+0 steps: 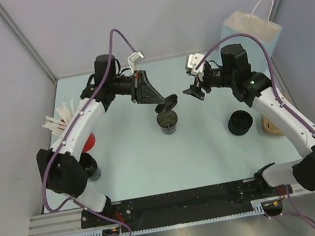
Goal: Pack the takeout coffee
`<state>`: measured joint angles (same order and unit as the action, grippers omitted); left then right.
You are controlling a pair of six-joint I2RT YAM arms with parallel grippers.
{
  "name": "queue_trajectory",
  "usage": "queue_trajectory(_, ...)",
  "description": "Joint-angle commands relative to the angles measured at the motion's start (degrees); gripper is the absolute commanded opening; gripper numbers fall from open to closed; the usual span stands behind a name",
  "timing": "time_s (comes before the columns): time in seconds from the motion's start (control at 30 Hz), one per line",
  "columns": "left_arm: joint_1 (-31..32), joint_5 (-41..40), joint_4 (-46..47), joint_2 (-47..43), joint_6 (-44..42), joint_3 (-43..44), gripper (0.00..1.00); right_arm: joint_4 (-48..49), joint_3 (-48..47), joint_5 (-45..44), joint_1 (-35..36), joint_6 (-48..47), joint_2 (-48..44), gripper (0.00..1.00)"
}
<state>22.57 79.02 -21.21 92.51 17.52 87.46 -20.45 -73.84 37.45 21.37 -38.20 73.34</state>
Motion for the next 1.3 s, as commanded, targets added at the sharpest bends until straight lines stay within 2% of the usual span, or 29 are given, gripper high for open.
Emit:
queue_trajectory(0.0,-0.59,11.59,31.82,-1.37,28.96,-8.69,0.25,-2.05,-6.92,-2.21,2.01,-5.84,0.75,0.72)
queue_trajectory(0.17,-2.26,10.46,33.95,0.74,31.87,-8.8,0.24,-10.73,-10.96,0.08,2.28,-10.4,-0.04,0.65)
queue_trajectory(0.27,-3.32,9.49,34.92,1.44,32.14,-9.59,0.2,-13.29,-11.23,-5.69,3.15,-11.99,-1.0,0.64)
queue_trajectory(0.37,-5.6,9.83,35.45,0.57,30.49,-10.29,0.28,-16.37,-10.1,-9.15,2.98,-13.48,-3.2,0.66)
queue_trajectory(0.43,-7.27,12.46,33.26,0.3,27.58,-10.03,0.39,-18.48,-8.95,-10.11,2.89,-12.53,-5.4,0.67)
queue_trajectory(0.53,-8.06,13.7,39.11,-0.75,27.21,-13.44,0.36,-19.97,-7.11,-10.64,2.89,-9.72,-7.59,0.68)
queue_trajectory(0.6,-7.89,14.05,44.74,-1.89,29.58,-19.13,0.38,-22.34,-7.01,-9.6,2.72,-9.18,-8.12,0.68)
queue_trajectory(0.63,-7.63,15.44,55.47,-1.89,31.77,-21.26,0.38,-27.75,-7.02,-4.46,2.54,-10.14,-8.74,0.72)
queue_trajectory(0.67,-7.63,15.89,64.45,-1.55,42.14,-23.63,0.38,-30.94,-7.02,-1.8,2.8,-13.71,-8.83,0.74)
queue_trajectory(0.7,-7.63,16.86,79.59,0.98,51.21,-28.0,0.39,-32.97,-6.93,-0.38,3.67,-13.75,-8.48,0.76)
queue_trajectory(0.73,-7.54,19.3,112.46,3.53,77.32,-28.74,0.4,-35.95,-6.84,0.16,5.42,-13.49,-7.17,0.78)
queue_trajectory(0.77,-7.36,20.28,119.4,6.77,84.28,-27.53,0.38,-37.72,-6.75,-0.88,9.62,-13.48,-6.12,0.78)
queue_trajectory(0.9,-10.61,19.94,119.91,9.7,82.59,-27.09,0.42,-39.58,-4.82,-7.65,21.16,-10.85,-0.23,0.73)
queue_trajectory(1.07,-11.05,19.85,119.91,6.99,82.41,-27.08,0.48,-38.0,-2.45,-8.62,32.04,-11.29,3.99,0.74)
queue_trajectory(1.27,-15.88,19.59,120.0,4.97,82.5,-29.18,0.51,-36.25,0.54,-6.34,41.55,-14.01,10.58,0.75)
